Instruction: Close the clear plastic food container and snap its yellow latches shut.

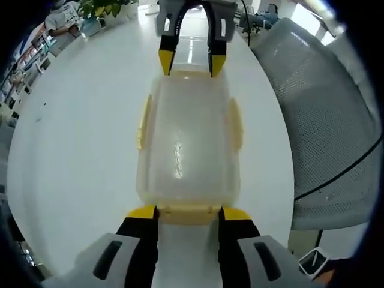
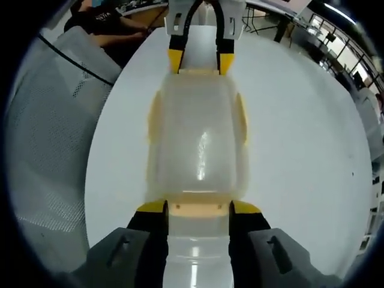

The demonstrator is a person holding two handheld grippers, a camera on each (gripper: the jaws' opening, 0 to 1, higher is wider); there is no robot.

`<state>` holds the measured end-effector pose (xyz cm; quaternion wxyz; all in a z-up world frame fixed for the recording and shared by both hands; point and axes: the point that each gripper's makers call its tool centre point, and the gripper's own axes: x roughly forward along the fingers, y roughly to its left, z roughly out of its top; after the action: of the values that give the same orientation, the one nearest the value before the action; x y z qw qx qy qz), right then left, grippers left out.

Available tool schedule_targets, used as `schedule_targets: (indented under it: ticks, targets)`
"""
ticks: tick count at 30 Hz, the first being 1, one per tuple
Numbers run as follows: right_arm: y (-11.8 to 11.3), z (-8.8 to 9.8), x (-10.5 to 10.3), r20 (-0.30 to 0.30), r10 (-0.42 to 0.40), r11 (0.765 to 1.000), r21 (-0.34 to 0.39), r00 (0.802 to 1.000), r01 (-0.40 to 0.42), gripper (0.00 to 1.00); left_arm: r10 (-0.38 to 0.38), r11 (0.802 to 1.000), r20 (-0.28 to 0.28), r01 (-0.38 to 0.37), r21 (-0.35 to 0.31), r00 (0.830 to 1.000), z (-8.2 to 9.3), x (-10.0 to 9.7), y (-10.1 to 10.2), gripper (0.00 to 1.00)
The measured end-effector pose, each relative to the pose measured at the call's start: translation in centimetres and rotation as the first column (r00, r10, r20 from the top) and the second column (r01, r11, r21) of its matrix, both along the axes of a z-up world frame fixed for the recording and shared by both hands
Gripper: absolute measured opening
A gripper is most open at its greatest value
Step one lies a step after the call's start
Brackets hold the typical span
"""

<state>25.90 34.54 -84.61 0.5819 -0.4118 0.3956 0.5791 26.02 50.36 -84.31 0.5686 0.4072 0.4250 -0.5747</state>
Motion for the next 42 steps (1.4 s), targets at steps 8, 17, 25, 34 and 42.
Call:
schedule_targets:
  ticks: [8, 17, 25, 34, 42]
  targets:
    - [0.4, 1.3, 0.3, 0.018, 0.029, 0.999, 0.034, 0.999, -0.029, 0.35, 0.025, 1.000, 0.012, -0.025, 0.014, 1.000, 1.5, 0.0, 0.4, 0.34]
    - [0.1, 3.9, 0.8, 0.053, 0.050, 0.996, 0.067, 0.997, -0.053, 0.35, 0.060, 0.998, 0.050, -0.060, 0.011, 0.997, 4.0, 0.1, 0.1, 0.34]
    - [-2.3, 6.5, 0.9, 0.080, 0.060, 0.995, 0.074, 0.995, -0.066, 0.35, 0.051, 0.999, 0.072, -0.050, -0.010, 0.996, 6.6, 0.1, -2.5, 0.34]
    - [-5.8, 8.0, 1.3, 0.108, 0.039, 0.996, 0.071, 0.993, -0.047, 0.35, 0.031, 0.999, 0.106, -0.029, -0.019, 0.994, 8.5, 0.7, -6.1, 0.34]
    - [-9.6, 8.3, 0.8, 0.105, 0.015, 0.997, 0.071, 0.994, -0.023, 0.35, 0.009, 1.000, 0.102, -0.007, -0.017, 0.995, 8.3, 0.8, -9.8, 0.34]
